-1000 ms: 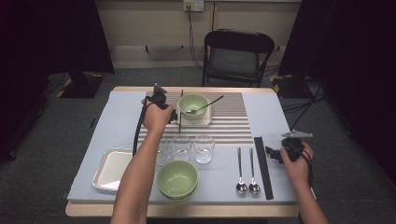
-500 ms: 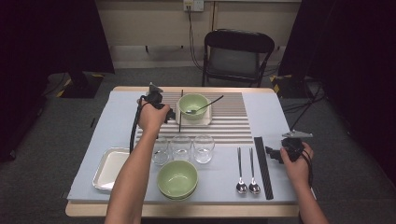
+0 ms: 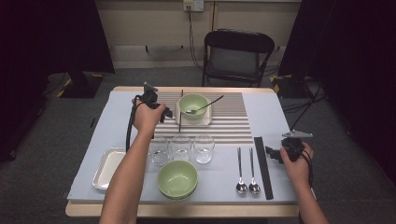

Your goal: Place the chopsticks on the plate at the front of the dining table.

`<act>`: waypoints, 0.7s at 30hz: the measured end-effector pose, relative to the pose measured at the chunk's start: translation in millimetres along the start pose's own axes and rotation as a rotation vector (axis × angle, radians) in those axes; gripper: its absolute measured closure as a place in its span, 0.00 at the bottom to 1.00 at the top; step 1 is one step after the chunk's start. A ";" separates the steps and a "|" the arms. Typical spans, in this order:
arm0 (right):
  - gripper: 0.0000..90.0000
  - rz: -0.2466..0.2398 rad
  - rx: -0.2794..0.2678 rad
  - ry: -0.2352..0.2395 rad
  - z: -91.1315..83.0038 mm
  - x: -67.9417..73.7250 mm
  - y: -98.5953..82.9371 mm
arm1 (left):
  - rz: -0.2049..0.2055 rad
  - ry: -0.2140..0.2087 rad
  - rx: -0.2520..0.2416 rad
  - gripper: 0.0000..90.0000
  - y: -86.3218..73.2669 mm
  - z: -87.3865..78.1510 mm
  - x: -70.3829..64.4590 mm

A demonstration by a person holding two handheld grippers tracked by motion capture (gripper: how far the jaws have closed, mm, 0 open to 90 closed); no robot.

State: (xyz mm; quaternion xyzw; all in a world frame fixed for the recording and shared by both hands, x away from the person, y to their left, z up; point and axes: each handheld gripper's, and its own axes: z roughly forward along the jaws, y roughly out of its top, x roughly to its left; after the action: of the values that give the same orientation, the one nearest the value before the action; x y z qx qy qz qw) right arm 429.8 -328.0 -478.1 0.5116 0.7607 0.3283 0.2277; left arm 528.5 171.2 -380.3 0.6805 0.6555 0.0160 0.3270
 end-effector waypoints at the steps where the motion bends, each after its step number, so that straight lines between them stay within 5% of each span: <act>1: 0.22 0.001 0.000 -0.001 0.0 0.1 0.0 | 0.011 -0.003 0.002 0.66 0.0 -0.7 0.5; 11: 0.22 0.000 0.001 0.000 0.0 0.0 0.0 | 0.058 0.015 -0.038 0.45 -1.6 -4.1 1.0; 21: 0.22 0.001 0.001 0.001 0.1 -0.1 0.1 | 0.115 0.010 -0.031 0.40 -4.3 -6.3 0.4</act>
State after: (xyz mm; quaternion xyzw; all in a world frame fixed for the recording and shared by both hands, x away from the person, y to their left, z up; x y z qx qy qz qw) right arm 429.9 -328.0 -478.1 0.5120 0.7606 0.3282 0.2271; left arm 522.0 173.9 -377.5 0.7120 0.6165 0.0484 0.3326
